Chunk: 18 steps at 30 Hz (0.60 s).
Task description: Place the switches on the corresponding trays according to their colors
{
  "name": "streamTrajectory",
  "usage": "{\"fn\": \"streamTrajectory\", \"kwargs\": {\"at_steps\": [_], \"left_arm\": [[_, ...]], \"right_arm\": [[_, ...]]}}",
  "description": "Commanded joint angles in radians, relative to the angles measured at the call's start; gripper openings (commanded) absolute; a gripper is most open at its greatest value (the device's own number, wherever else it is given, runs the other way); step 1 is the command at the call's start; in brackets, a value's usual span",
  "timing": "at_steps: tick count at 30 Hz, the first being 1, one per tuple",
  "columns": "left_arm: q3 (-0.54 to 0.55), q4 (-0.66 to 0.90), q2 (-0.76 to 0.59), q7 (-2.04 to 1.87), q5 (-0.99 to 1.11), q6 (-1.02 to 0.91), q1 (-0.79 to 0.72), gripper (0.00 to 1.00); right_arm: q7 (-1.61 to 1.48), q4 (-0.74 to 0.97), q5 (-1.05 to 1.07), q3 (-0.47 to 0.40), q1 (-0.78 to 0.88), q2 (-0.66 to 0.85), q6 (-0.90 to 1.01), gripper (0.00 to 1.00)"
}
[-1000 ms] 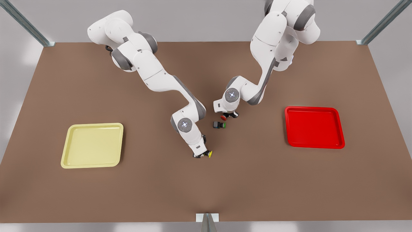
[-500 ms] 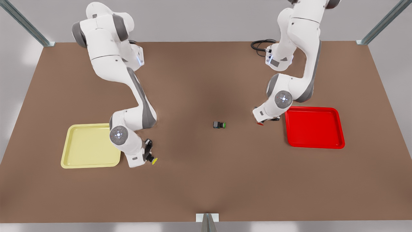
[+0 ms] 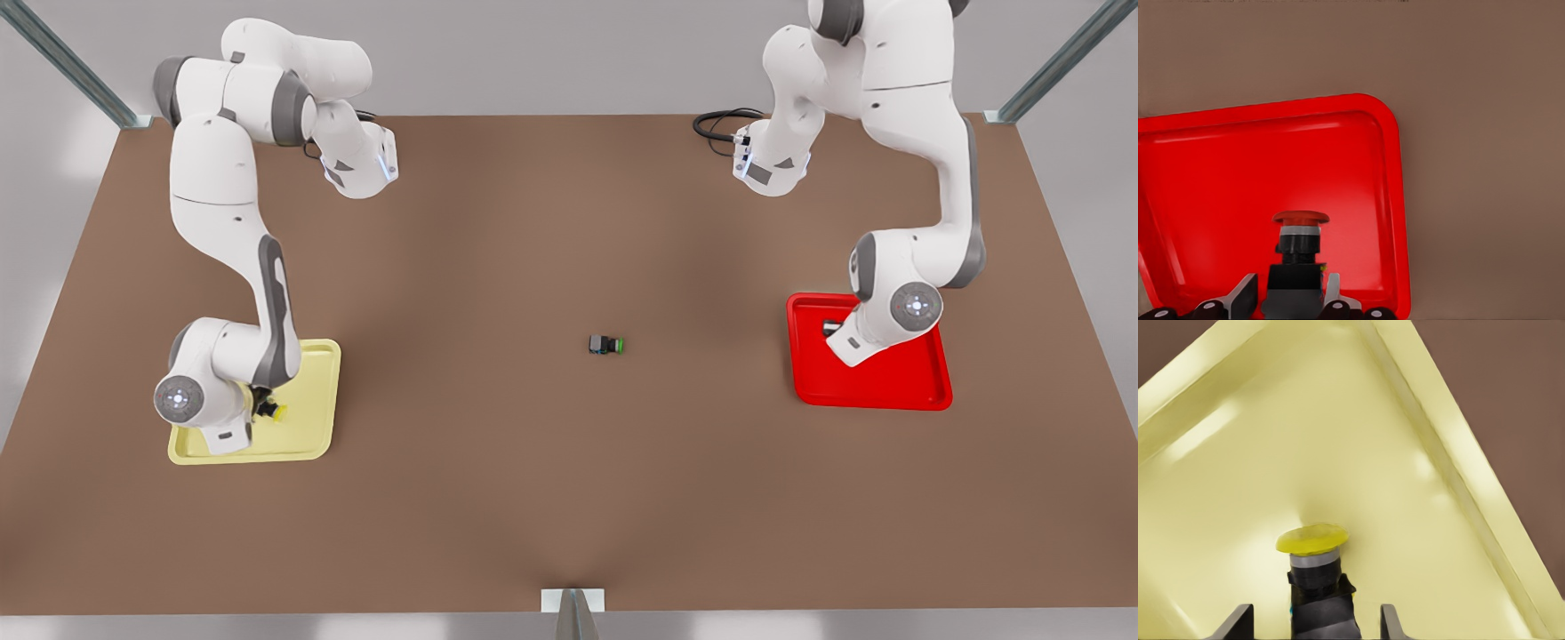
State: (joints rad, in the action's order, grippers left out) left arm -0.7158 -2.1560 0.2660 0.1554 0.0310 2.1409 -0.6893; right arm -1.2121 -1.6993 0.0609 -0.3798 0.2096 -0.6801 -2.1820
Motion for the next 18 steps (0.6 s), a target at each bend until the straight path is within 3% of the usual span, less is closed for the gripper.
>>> {"fn": "streamTrajectory", "kwargs": {"at_steps": [1, 4, 5, 6, 7, 9, 11, 12, 13, 14, 16, 18], "left_arm": [[-0.001, 0.001, 0.002, 0.062, 0.009, 0.034, 0.004, 1.0], [-0.001, 0.002, -0.001, 0.062, 0.009, 0.013, 0.002, 1.0], [0.001, 0.018, -0.002, 0.062, 0.007, -0.022, -0.007, 1.0], [0.001, 0.123, -0.008, 0.049, -0.003, -0.145, -0.042, 1.0], [0.001, 0.416, -0.004, 0.044, -0.063, -0.468, -0.049, 1.0], [0.004, 0.648, -0.001, -0.074, -0.157, -0.688, -0.053, 1.0], [0.004, 0.831, 0.002, -0.114, -0.154, -0.932, -0.052, 1.0], [0.077, 0.844, -0.011, -0.157, -0.152, -0.938, 0.002, 1.0], [0.492, 0.843, -0.062, -0.158, -0.1, -0.94, 0.368, 1.0], [0.57, 0.829, -0.076, -0.16, -0.048, -0.911, 0.422, 1.0], [0.569, 0.832, -0.09, -0.158, -0.054, -0.857, 0.424, 1.0], [0.565, 0.834, -0.088, -0.155, -0.056, -0.857, 0.425, 1.0]], "right_arm": [[-0.311, 0.021, 0.002, -0.001, -0.009, 0.0, -0.039, 1.0], [-0.32, 0.07, 0.004, -0.001, -0.012, 0.004, -0.015, 1.0], [-0.304, 0.181, 0.005, -0.001, -0.009, 0.004, 0.102, 1.0], [-0.238, 0.245, 0.014, -0.001, -0.009, 0.007, 0.185, 1.0], [-0.015, 0.282, 0.054, -0.002, -0.01, 0.01, 0.274, 1.0], [0.653, 0.428, 0.05, 0.001, 0.034, 0.01, 0.577, 1.0], [0.873, 0.487, -0.042, 0.009, 0.103, 0.074, 0.676, 1.0], [0.873, 0.478, -0.043, 0.009, 0.094, 0.17, 0.702, 1.0], [0.876, 0.474, -0.044, 0.009, 0.077, 0.25, 0.775, 1.0], [0.878, 0.474, -0.043, 0.018, 0.057, 0.312, 0.815, 1.0], [1.153, 0.437, -0.049, 0.223, -0.076, 0.412, 0.906, 1.0], [1.247, 0.428, -0.081, 0.282, -0.107, 0.427, 0.93, 1.0]]}}
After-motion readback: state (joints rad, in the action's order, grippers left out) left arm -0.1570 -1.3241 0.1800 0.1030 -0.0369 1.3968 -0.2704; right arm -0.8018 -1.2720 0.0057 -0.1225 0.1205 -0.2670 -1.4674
